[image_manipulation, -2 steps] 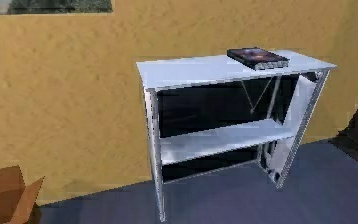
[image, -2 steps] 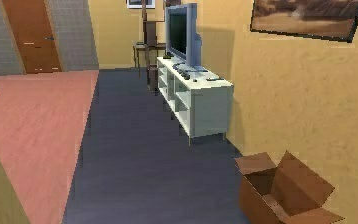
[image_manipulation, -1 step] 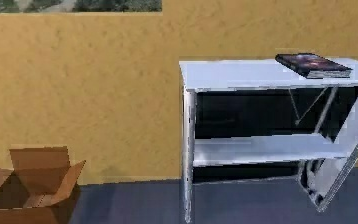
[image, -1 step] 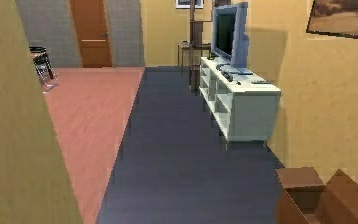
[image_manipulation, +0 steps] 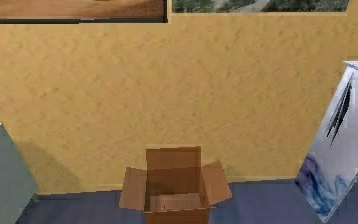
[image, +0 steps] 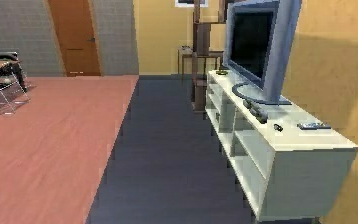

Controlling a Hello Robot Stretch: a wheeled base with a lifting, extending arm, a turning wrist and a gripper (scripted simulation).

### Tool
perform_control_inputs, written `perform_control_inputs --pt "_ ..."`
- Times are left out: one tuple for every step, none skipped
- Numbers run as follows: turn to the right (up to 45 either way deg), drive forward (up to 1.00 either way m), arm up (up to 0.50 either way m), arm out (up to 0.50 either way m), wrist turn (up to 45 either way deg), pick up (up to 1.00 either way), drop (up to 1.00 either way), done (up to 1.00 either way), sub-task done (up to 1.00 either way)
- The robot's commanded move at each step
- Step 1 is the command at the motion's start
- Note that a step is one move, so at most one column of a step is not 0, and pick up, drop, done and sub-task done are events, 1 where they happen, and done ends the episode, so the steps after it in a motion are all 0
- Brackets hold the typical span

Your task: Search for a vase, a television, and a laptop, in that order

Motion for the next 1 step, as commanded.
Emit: perform_control_inputs --pt "-3.0 0.00 0.00 0.00 0.0 0.00 0.00 0.00 0.00"
